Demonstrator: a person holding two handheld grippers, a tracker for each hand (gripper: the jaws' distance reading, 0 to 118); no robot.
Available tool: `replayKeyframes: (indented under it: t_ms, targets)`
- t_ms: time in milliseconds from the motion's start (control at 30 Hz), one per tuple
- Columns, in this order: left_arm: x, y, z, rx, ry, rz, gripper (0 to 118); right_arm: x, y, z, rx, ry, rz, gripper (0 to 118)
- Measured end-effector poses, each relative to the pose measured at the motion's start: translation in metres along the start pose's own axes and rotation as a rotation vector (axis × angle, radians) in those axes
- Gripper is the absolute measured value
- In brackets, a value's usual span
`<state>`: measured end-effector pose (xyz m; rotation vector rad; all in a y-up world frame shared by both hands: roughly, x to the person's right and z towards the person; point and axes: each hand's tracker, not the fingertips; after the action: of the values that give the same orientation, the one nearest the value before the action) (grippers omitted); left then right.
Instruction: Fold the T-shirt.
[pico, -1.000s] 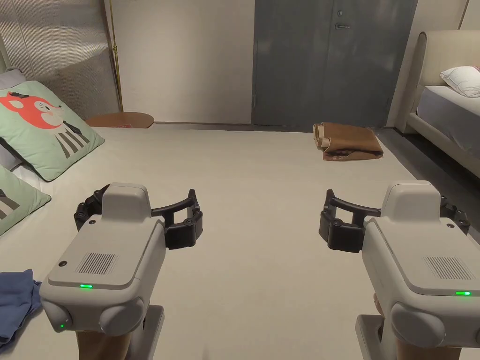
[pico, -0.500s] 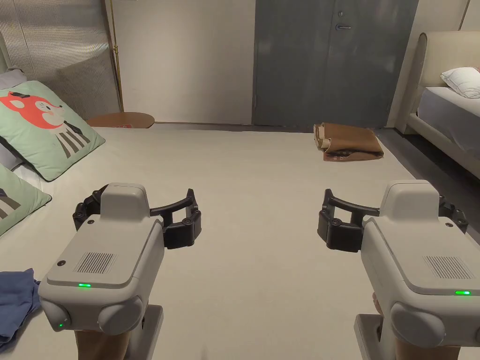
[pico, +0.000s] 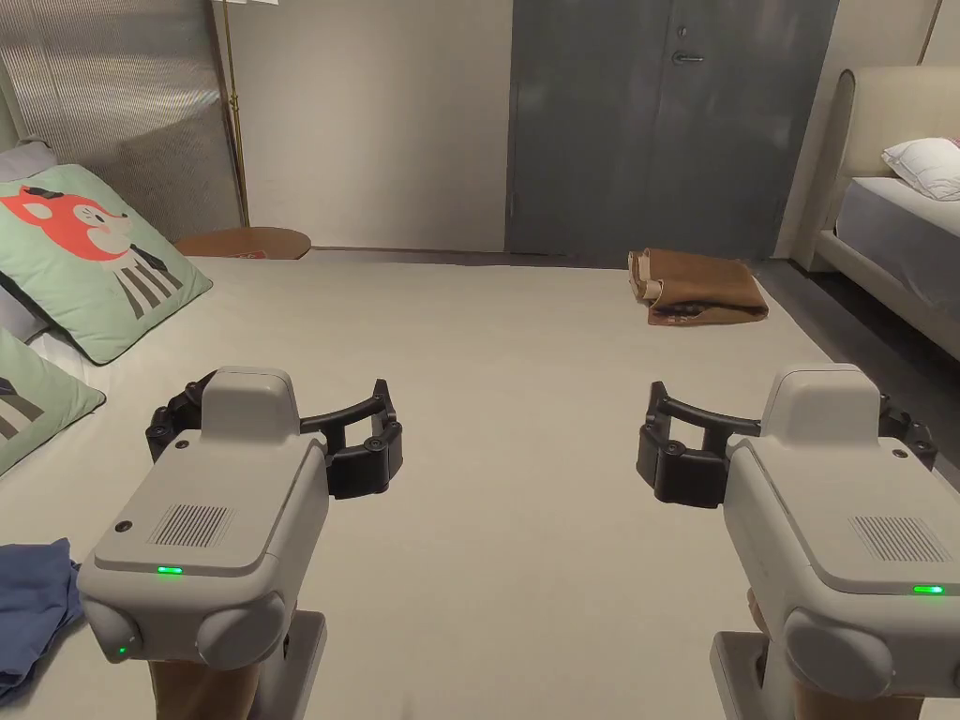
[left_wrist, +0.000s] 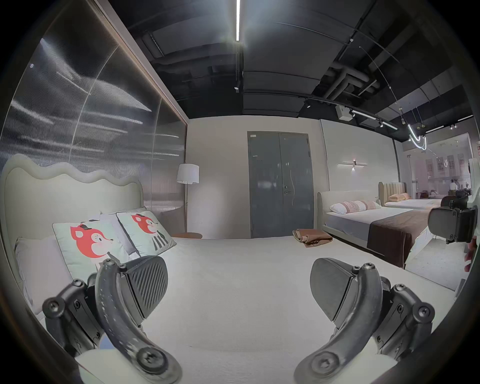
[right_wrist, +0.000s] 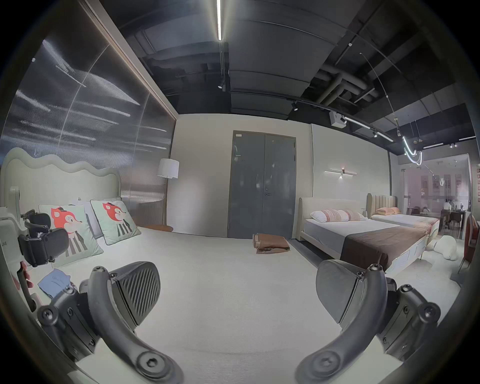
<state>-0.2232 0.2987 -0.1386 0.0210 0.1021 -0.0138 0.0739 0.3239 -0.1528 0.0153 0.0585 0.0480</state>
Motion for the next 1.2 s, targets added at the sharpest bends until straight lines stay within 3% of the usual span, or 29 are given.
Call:
replayKeyframes:
  t_ms: [1200]
  targets:
    - [-0.0027, -0.0032, -0.0021, -0.011, -0.005, 0.006, 109, -0.0033, 0.0004, 0.0012, 0.012, 0.021, -0.004, 118]
